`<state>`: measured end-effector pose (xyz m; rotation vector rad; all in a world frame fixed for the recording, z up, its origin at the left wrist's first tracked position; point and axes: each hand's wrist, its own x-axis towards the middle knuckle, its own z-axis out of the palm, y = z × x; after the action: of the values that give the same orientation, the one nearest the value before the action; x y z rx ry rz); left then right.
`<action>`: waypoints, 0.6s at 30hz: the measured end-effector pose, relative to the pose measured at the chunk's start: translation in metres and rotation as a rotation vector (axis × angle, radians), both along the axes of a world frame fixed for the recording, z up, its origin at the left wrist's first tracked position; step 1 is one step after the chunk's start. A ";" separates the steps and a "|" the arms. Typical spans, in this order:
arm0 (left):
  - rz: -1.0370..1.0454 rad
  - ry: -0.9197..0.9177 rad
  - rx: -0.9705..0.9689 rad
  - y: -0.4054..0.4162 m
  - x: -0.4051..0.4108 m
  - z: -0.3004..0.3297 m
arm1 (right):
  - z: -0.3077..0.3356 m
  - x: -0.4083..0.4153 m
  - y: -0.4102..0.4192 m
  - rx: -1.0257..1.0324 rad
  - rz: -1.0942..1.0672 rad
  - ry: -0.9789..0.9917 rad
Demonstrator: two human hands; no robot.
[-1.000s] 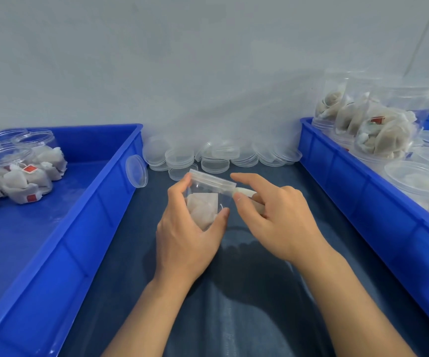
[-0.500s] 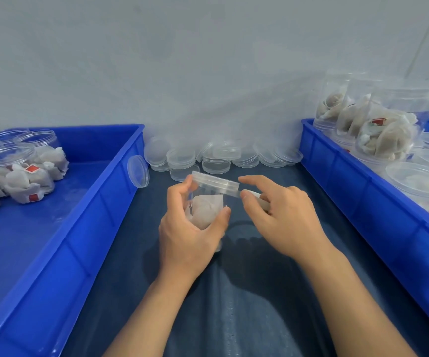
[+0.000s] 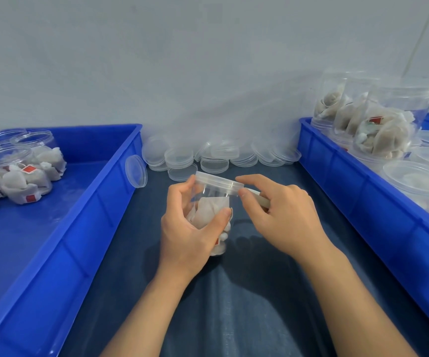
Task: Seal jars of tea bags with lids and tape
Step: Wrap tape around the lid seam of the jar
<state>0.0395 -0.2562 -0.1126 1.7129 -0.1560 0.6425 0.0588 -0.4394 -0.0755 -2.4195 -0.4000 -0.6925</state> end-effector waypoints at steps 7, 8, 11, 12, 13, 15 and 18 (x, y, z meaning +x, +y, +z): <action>-0.070 0.059 -0.063 0.001 0.001 0.000 | -0.002 0.002 0.001 0.062 0.003 0.038; -0.076 0.067 -0.051 0.002 0.001 0.000 | -0.003 0.002 0.002 0.065 0.001 0.039; -0.042 0.095 0.049 0.001 -0.001 0.005 | -0.004 0.001 0.004 0.071 -0.017 0.014; 0.004 0.095 0.103 0.000 -0.001 0.006 | -0.004 0.000 0.005 0.068 -0.023 -0.003; 0.062 0.087 0.161 0.000 -0.001 0.007 | -0.004 0.000 0.006 0.061 -0.030 -0.019; 0.146 0.074 0.235 0.000 -0.002 0.011 | -0.004 -0.003 0.010 0.045 -0.038 -0.058; 0.144 0.099 0.201 -0.001 -0.004 0.013 | -0.003 -0.007 0.019 0.043 -0.010 -0.125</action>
<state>0.0353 -0.2576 -0.0998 1.9586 -0.0275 0.6640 0.0519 -0.4207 -0.0788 -2.3464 -0.4192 -0.8513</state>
